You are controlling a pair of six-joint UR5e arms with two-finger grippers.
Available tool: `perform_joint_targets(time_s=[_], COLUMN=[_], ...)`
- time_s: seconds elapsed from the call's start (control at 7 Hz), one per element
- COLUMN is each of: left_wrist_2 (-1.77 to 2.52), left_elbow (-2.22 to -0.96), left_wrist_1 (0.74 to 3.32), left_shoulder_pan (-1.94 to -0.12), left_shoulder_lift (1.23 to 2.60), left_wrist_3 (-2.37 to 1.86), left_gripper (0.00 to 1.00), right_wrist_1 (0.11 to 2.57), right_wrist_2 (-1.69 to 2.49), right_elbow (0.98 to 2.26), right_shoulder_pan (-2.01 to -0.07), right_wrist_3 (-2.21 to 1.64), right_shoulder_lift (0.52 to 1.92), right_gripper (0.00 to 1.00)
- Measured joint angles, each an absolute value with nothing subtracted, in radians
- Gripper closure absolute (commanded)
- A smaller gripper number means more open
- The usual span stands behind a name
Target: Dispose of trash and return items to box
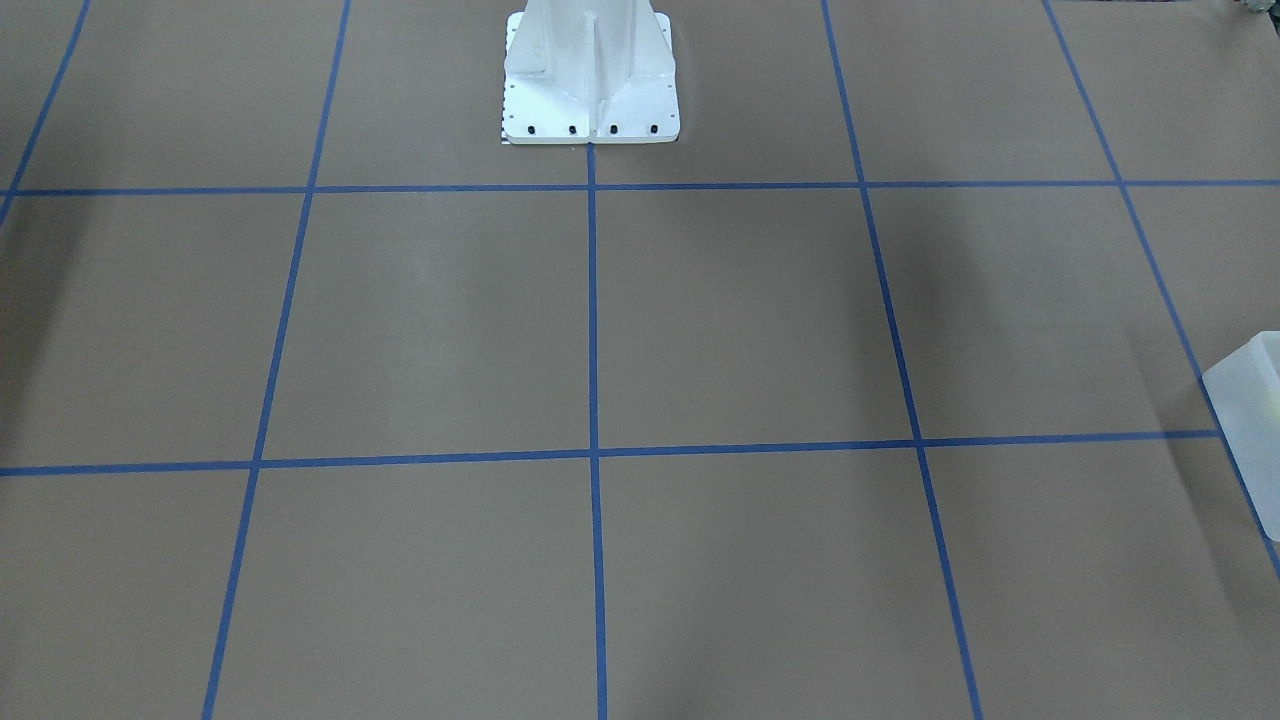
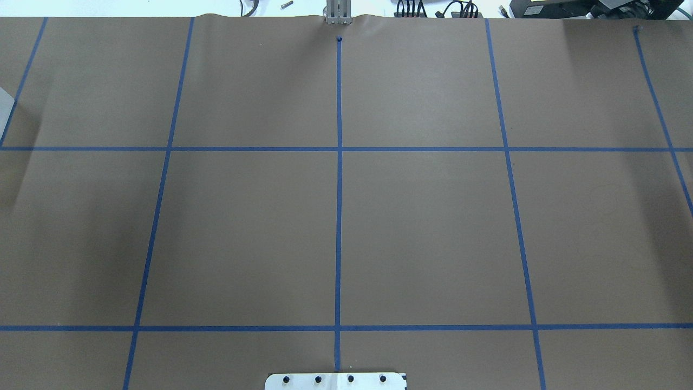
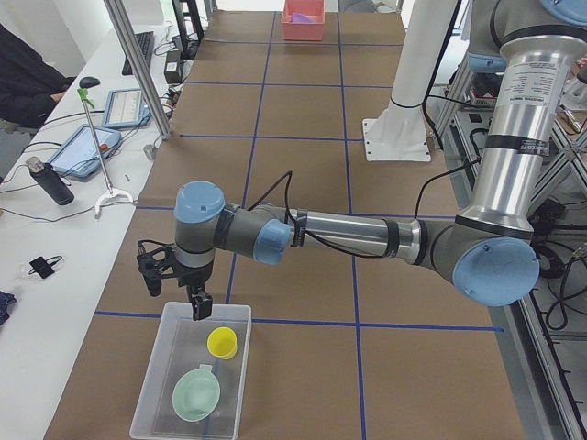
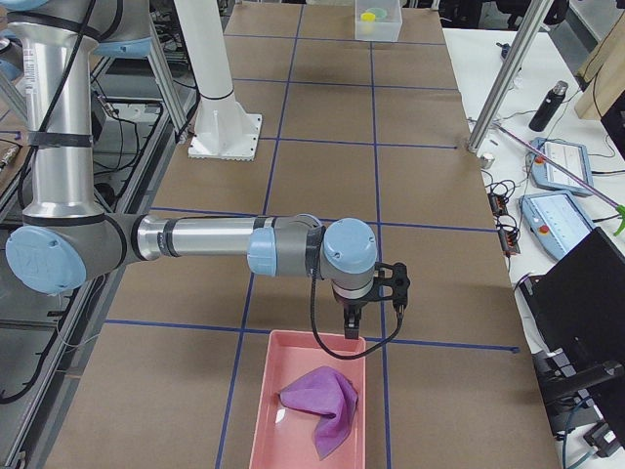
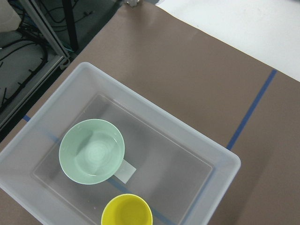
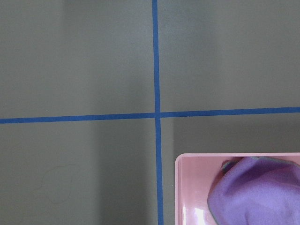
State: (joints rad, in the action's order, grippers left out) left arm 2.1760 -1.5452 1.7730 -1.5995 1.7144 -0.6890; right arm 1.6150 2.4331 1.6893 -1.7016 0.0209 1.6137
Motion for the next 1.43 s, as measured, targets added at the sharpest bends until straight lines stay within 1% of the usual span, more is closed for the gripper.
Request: perform_joint_targets(time_s=[0.29, 0.71, 0.86, 1.14, 1.43], left_wrist_2=[2.270, 2.340, 2.334, 2.330, 2.315], left_elbow=[-1.600, -1.617, -1.618, -1.634, -1.668], left_wrist_1=[1.763, 1.737, 1.734, 1.711, 1.717], left_shoulder_pan=[-1.595, -1.592, -1.590, -1.595, -1.594], left_shoulder_lift=[1.667, 1.650, 1.634, 1.588, 1.511], left_wrist_3=[-0.503, -0.318, -0.227, -0.081, -0.057], left_gripper=[0.02, 0.02, 0.02, 0.02, 0.02], right_wrist_1=[1.611, 1.614, 1.625, 1.656, 1.663], right_wrist_2=[2.434, 2.386, 2.366, 2.354, 2.359], right_elbow=[1.693, 1.701, 1.702, 1.705, 1.724], right_shoulder_pan=[-1.701, -1.689, -1.658, -1.588, -1.567], right_wrist_3=[0.023, 0.012, -0.007, -0.179, -0.266], right_shoulder_lift=[1.625, 1.600, 1.581, 1.545, 1.542], right_gripper=[0.00, 0.00, 0.00, 0.00, 0.00])
